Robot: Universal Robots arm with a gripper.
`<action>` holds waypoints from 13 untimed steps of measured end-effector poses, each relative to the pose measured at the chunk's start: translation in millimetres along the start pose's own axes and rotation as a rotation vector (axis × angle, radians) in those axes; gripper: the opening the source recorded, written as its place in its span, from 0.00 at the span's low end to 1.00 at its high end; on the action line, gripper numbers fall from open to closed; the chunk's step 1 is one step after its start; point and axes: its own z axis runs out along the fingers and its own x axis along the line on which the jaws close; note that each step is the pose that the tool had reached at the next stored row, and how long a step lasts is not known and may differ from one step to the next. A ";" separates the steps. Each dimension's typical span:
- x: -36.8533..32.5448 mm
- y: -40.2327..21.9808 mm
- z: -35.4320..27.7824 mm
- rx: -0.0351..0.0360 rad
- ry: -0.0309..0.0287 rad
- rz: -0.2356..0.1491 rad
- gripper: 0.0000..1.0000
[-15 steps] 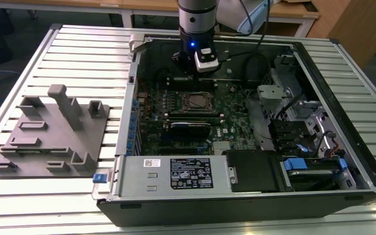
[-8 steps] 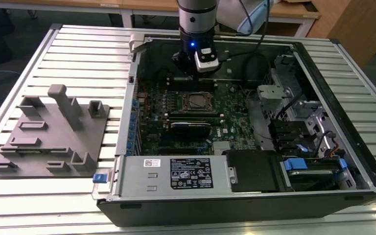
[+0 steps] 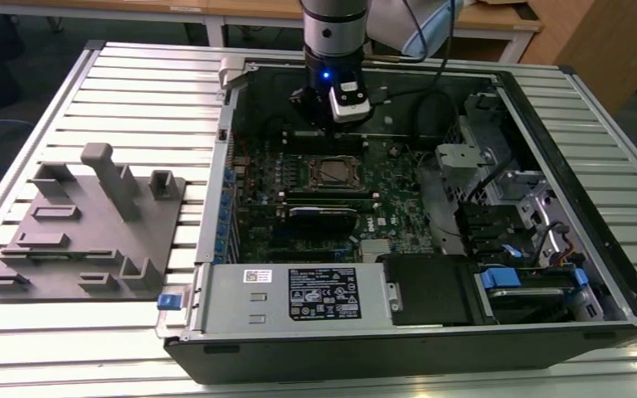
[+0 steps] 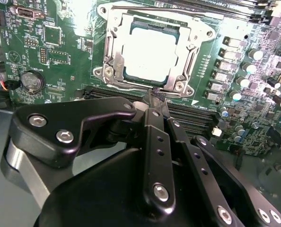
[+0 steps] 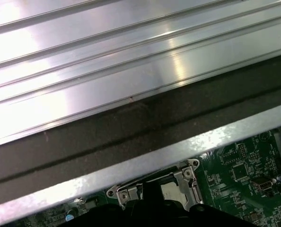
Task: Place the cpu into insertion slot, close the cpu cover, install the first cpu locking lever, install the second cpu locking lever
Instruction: 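Install the first cpu locking lever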
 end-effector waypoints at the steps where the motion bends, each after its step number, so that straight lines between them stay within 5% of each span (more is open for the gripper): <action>1: 0.0 0.0 0.0 0.0001 0.0005 0.000 0.11; 5: -4.3 1.5 0.5 0.0009 0.0036 -0.003 0.11; 10: -10.5 3.7 1.7 0.0067 0.0183 -0.020 0.11; 13: -11.5 2.7 2.1 0.0081 0.0215 -0.028 0.11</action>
